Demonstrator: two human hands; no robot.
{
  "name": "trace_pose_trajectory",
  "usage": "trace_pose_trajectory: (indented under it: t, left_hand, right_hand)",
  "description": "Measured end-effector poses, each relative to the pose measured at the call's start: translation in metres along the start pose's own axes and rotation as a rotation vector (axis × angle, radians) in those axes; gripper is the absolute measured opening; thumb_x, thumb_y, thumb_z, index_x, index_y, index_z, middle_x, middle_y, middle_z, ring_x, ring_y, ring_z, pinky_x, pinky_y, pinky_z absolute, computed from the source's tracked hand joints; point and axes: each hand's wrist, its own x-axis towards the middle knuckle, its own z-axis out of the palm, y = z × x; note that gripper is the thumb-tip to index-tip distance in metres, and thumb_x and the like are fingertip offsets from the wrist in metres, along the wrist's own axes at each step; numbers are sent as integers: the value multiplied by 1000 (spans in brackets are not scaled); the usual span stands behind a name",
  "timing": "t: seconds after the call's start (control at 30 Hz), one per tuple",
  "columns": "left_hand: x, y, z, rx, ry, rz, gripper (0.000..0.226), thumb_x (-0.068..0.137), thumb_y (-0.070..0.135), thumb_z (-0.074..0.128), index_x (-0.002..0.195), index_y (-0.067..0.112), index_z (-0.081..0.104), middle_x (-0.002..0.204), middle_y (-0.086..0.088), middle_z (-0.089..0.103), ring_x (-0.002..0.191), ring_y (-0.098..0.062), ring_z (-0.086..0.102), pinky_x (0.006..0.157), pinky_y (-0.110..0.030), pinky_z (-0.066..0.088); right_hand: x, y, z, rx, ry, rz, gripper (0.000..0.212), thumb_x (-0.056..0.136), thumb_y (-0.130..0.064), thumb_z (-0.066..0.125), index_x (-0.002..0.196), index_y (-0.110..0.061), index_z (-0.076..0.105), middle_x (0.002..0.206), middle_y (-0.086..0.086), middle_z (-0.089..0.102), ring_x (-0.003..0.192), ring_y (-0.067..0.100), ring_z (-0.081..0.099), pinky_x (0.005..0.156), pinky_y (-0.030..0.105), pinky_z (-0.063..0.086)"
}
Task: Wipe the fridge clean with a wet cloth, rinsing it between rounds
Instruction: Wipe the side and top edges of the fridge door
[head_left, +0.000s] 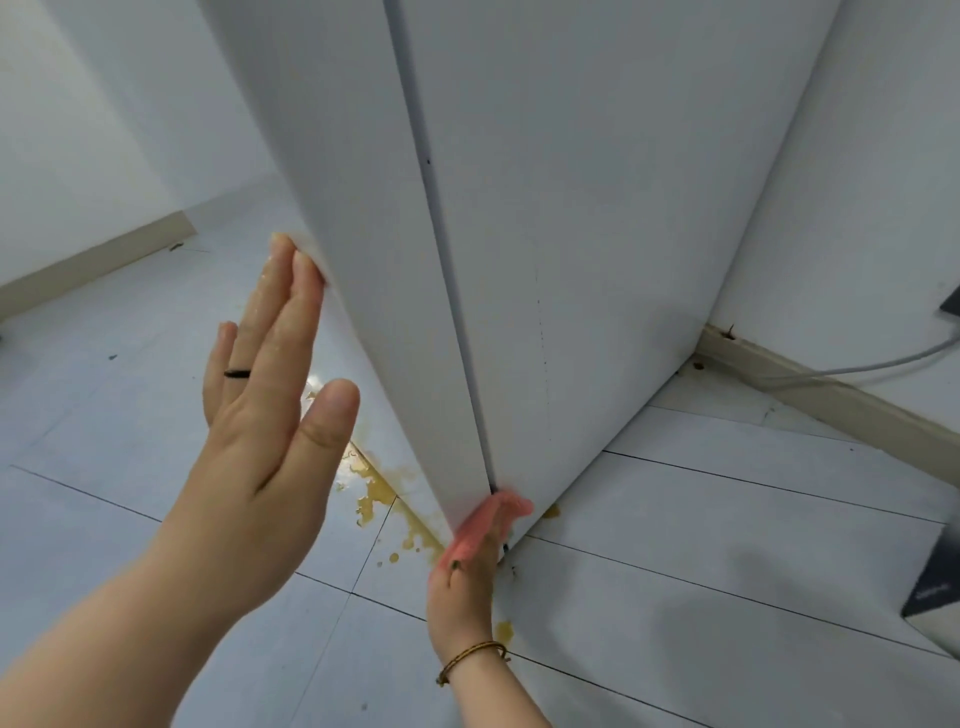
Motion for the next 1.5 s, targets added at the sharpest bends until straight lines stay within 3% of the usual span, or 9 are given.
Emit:
trace_pose_trajectory:
  t: [0.1, 0.2, 0.43, 0.6, 0.83, 1.03, 1.13, 1.23, 1.5]
  left_hand:
    - [0, 2, -4, -10, -13, -24, 54, 87, 43, 26, 137, 43, 4, 130, 56, 1, 130, 22, 0, 113, -40, 8]
    - [2, 6, -10, -36, -40, -48, 53, 87, 63, 18, 135, 46, 4, 132, 54, -1, 130, 21, 0, 115, -28, 7]
    - [9, 26, -43, -222, -183, -308, 48, 68, 85, 10, 115, 75, 4, 120, 63, 0, 123, 30, 3, 104, -1, -5]
    - [52, 65, -124, -490, -70, -646, 22, 88, 56, 31, 109, 61, 30, 117, 52, 25, 121, 25, 18, 114, -23, 12]
    - [128, 141, -262, -481, 20, -664, 36, 94, 18, 41, 104, 52, 41, 108, 41, 32, 115, 5, 33, 95, -17, 23]
    - [158, 201, -337, -528, -59, -701, 32, 93, 14, 45, 98, 45, 52, 107, 31, 48, 96, 19, 40, 72, 5, 33]
    - [166, 223, -368, -580, -91, -704, 34, 93, 11, 45, 98, 44, 51, 109, 28, 52, 103, 10, 47, 80, 0, 36]
    - [181, 241, -393, -620, -73, -680, 30, 93, 12, 45, 106, 38, 50, 109, 26, 52, 101, 13, 47, 80, 1, 39]
    - [170, 244, -458, -873, -99, -709, 42, 78, 42, 54, 119, 34, 53, 113, 16, 60, 97, 8, 57, 76, -8, 46]
  right_hand:
    - [-6, -19, -4, 24, -6, 2, 78, 92, 5, 32, 127, -31, -27, 140, -20, -26, 136, 0, -22, 110, 12, -7]
    - [-13, -63, -8, -35, -8, -185, 77, 84, -29, 25, 126, -53, -35, 125, -43, -41, 116, -25, -35, 96, 0, -24]
    - [-19, -175, -33, -54, 23, -477, 67, 79, -41, 21, 115, -71, -28, 130, -47, -32, 129, -15, -25, 102, 2, -18]
    - [-45, -296, -50, 3, 85, -431, 70, 71, -42, 22, 111, -76, -24, 127, -53, -26, 127, -21, -22, 102, 3, -20]
    - [-57, -478, -75, 76, 357, -651, 63, 73, -28, 36, 130, -51, 24, 139, -47, 7, 134, -17, 6, 110, 6, 8]
    - [-114, -571, -119, 324, 235, -201, 58, 64, -27, 52, 117, -52, 53, 132, 5, 53, 118, 27, 53, 86, 8, 43]
    - [-135, -604, -135, 456, 39, -11, 42, 79, -35, 58, 116, -15, 59, 116, 24, 61, 86, 42, 62, 64, 38, 53]
    - [-152, -641, -143, 484, -153, 12, 36, 79, -28, 52, 110, -11, 59, 113, 24, 62, 100, 49, 56, 86, 60, 44]
    - [-196, -706, -116, 728, -568, 276, 52, 72, -38, 62, 111, -4, 65, 115, 22, 63, 106, 34, 62, 78, 42, 54]
